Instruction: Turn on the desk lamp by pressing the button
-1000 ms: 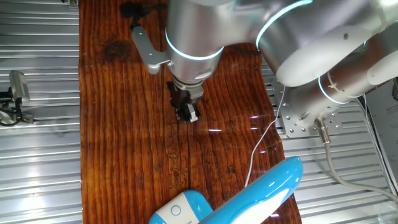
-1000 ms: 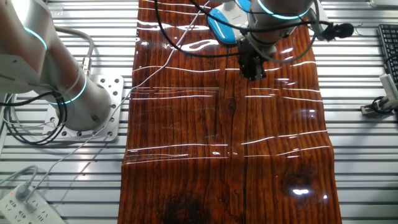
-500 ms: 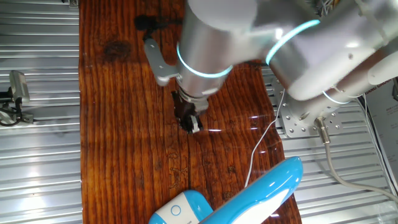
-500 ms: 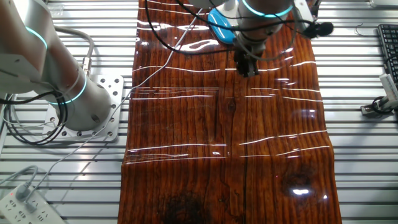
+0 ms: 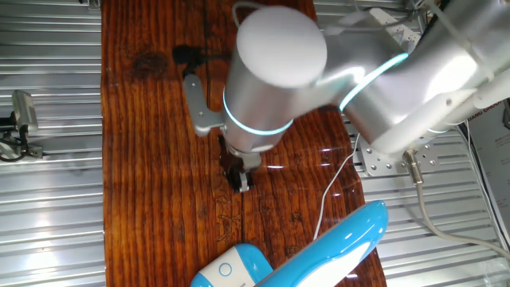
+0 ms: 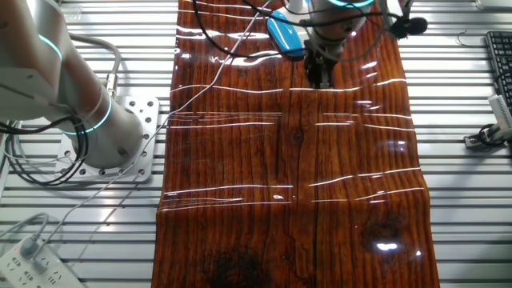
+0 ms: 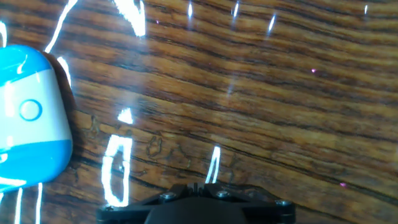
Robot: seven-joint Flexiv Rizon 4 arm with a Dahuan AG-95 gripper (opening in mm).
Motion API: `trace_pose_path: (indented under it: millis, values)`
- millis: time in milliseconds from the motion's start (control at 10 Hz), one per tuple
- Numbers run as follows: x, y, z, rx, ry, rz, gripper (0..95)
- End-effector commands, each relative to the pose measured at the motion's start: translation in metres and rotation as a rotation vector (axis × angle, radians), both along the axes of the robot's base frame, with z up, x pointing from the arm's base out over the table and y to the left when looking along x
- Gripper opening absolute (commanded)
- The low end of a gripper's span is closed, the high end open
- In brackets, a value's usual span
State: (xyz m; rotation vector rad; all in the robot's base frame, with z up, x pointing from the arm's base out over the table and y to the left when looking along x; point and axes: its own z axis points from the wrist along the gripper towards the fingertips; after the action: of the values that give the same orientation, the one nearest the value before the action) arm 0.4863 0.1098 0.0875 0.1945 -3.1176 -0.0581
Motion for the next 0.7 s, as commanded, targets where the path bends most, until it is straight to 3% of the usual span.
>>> trace_pose_path:
  millis: [100, 700]
  values:
    - [0.002, 0.007, -0.001, -0.008, 0.000, -0.027, 0.0]
    - [-0.003, 0.031, -0.002, -0.031, 0.002, -0.093, 0.0]
